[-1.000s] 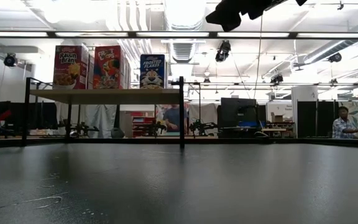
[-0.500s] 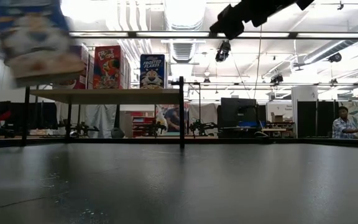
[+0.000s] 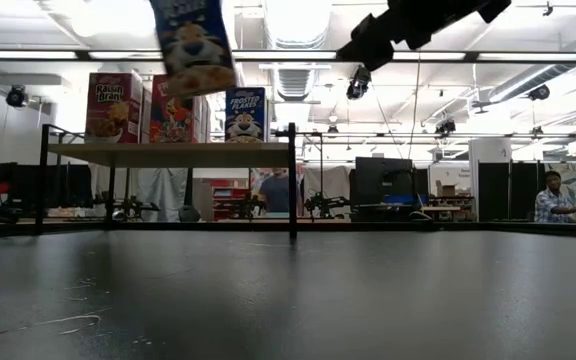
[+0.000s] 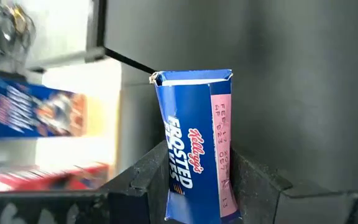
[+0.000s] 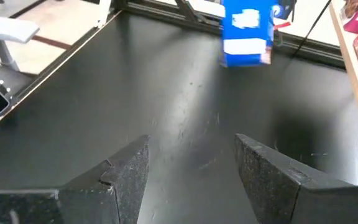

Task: Stack cereal on shelf
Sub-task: Align the blue cereal box with the other blue cereal box on the shelf

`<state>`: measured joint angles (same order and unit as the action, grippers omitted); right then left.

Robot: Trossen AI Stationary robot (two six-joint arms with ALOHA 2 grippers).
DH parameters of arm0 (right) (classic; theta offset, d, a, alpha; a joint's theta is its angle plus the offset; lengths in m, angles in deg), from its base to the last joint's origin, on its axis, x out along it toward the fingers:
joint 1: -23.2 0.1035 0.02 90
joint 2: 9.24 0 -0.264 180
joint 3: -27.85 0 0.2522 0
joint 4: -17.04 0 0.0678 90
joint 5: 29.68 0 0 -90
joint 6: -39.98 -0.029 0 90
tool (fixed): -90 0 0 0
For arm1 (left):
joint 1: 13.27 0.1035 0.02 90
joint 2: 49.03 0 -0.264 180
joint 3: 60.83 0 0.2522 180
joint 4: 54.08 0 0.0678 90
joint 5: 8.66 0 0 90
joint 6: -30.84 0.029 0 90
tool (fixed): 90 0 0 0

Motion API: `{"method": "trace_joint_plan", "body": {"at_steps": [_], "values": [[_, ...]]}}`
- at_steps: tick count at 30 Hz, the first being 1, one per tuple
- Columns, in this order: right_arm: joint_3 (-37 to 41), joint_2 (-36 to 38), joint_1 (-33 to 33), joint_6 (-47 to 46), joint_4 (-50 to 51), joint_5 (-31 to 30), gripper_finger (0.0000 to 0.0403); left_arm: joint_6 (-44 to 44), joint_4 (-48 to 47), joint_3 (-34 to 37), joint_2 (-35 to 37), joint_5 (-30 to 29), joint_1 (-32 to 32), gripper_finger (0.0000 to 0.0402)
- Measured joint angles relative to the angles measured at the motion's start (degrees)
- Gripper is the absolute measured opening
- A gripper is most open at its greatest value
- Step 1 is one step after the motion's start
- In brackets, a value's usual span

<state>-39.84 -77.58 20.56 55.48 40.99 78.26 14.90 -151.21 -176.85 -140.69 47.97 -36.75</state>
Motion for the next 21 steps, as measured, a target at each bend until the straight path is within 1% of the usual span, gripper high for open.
{"method": "trace_joint_plan", "body": {"at_steps": [6,13,15,19,21], "values": [[0.02,0.0,0.0,-0.69,-1.4,0.01,0.0219,15.64,0.5,-4.04,0.1,0.16,8.52,0.0133],[0.07,0.0,0.0,-1.5,-2.2,0.02,0.0219,28.64,3.1,-7.01,0.28,7.66,21.21,0.0133],[0.07,0.0,0.0,-1.52,-2.21,0.02,0.0219,32.33,4.63,-6.87,0.28,11.17,25.35,0.0133],[0.07,0.0,0.0,-2.01,-2.44,0.02,0.0219,37.88,7.23,-6.61,0.15,21.19,33.68,0.0133],[0.07,0.0,0.0,-2.14,-2.42,0.02,0.0219,39.97,7.93,-6.42,0.08,25.06,37.19,0.0133]]}}
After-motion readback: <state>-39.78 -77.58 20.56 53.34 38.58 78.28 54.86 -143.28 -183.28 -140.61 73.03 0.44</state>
